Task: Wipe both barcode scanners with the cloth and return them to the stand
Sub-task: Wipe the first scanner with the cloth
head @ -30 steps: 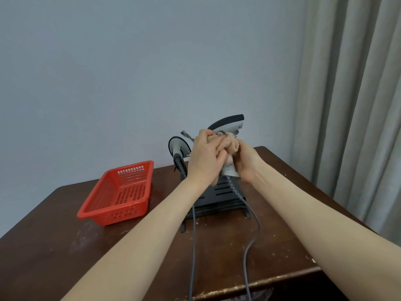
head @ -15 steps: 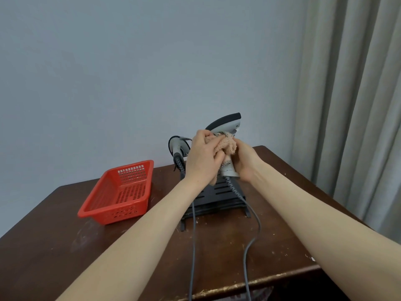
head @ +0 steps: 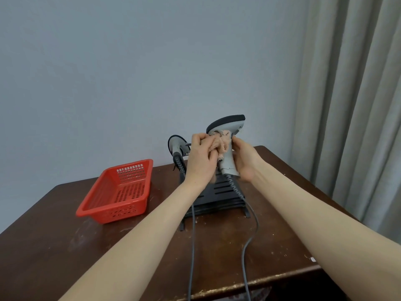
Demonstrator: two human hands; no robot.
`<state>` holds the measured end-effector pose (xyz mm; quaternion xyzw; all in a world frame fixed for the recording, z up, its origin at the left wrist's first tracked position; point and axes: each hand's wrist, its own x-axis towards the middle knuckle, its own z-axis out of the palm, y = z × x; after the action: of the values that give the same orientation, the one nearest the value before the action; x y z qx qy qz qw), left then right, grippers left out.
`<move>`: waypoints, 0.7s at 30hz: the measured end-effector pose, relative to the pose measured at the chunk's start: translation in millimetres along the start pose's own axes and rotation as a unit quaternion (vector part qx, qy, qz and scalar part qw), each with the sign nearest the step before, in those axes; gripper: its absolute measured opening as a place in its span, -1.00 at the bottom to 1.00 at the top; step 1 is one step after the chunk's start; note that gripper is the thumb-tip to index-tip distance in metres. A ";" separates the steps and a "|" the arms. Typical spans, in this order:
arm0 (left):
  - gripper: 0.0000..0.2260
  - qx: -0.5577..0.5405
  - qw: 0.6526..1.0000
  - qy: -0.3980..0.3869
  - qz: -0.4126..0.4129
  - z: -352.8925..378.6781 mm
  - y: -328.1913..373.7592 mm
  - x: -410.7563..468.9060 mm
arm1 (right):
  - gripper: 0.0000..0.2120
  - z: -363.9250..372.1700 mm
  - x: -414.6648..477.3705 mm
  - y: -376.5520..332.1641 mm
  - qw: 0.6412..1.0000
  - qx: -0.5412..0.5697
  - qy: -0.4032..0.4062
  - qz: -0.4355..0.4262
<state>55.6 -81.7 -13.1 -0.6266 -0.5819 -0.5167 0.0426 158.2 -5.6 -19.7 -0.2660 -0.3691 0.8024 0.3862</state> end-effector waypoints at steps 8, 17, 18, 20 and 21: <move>-0.85 -0.099 0.991 -0.052 -0.075 4.0 -16.4 -19.0 | -0.47 -7.2 -4.0 0.3 0.998 -0.017 0.052 -0.006; -0.75 -0.303 0.887 -0.037 -0.346 9.8 -3.9 4.3 | -0.60 -1.2 -13.3 1.6 0.995 -0.062 0.074 -0.034; -0.77 -0.324 0.879 -0.051 -0.346 14.3 3.1 3.8 | -0.60 1.9 -13.9 3.8 0.994 -0.076 0.068 -0.035; -0.85 -0.339 0.878 -0.066 -0.333 21.5 13.7 1.5 | -0.59 6.6 -14.6 5.4 0.995 -0.078 0.053 -0.042; -0.88 -0.325 0.889 -0.071 -0.314 23.6 16.3 -0.3 | -0.59 7.7 -13.9 4.4 0.995 -0.077 0.052 -0.046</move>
<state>82.4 -71.7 -15.3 -0.4249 -0.5494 -0.6171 -0.3697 158.6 -21.8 -16.7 -0.3187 -0.4213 0.7381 0.4197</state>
